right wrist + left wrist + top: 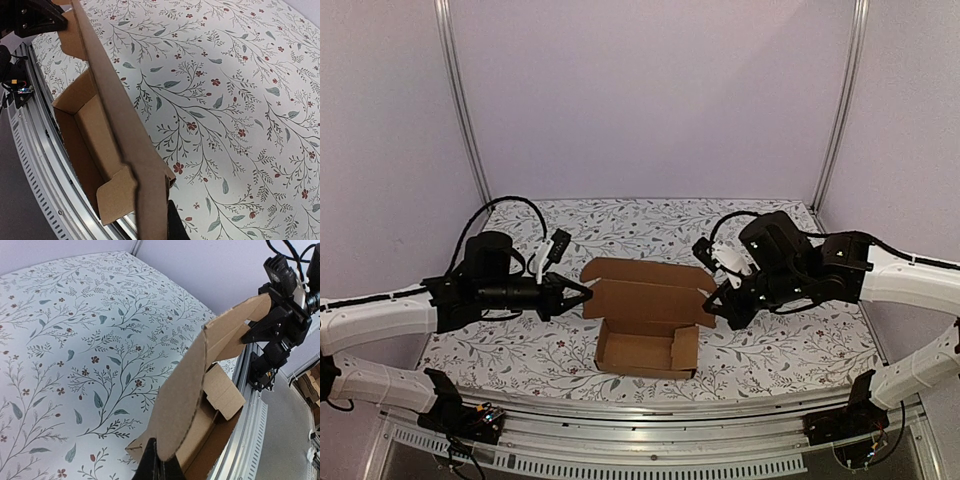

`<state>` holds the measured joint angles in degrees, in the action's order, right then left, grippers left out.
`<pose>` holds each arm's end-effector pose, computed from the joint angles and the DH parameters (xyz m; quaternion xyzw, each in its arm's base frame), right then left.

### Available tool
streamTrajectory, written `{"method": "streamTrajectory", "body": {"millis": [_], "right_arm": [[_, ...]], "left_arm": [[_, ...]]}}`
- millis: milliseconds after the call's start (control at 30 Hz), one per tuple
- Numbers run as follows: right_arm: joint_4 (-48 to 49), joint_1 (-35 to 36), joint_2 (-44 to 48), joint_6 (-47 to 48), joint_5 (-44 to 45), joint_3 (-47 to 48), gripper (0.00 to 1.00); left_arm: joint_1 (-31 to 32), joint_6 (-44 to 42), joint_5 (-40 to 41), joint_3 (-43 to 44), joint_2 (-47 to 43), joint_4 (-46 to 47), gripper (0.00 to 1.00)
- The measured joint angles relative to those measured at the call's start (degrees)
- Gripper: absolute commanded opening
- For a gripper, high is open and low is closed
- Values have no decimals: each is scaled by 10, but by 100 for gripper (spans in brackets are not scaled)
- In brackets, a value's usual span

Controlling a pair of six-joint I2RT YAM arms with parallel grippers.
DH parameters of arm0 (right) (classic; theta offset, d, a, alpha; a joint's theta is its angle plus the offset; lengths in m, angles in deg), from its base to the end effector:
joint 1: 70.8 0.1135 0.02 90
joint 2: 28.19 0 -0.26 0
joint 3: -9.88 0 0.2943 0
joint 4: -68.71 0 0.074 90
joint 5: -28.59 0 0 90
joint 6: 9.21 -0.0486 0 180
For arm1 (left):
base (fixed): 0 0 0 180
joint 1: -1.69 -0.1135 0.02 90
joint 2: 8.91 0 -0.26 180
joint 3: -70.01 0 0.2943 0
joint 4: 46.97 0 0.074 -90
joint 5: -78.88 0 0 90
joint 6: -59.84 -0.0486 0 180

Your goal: Fold the paper box

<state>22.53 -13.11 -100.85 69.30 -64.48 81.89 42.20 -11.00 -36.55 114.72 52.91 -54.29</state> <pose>0.1692 0.2724 0.2690 -0.3738 0.8511 0.2293 0.2886 0.2038 -0.2015 0.2073 0.2690 0.7838 -0.4233 0.3661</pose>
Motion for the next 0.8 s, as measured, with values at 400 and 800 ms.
{"method": "streamTrajectory", "body": {"millis": [400,800], "right_arm": [[140,55,-67,-75,196,-54,0],[213,109,-158,-162,333,-71,0]], "left_arm": [[80,61,192,-9,7,11,0],[147,116,337,12,135,47,0]]}}
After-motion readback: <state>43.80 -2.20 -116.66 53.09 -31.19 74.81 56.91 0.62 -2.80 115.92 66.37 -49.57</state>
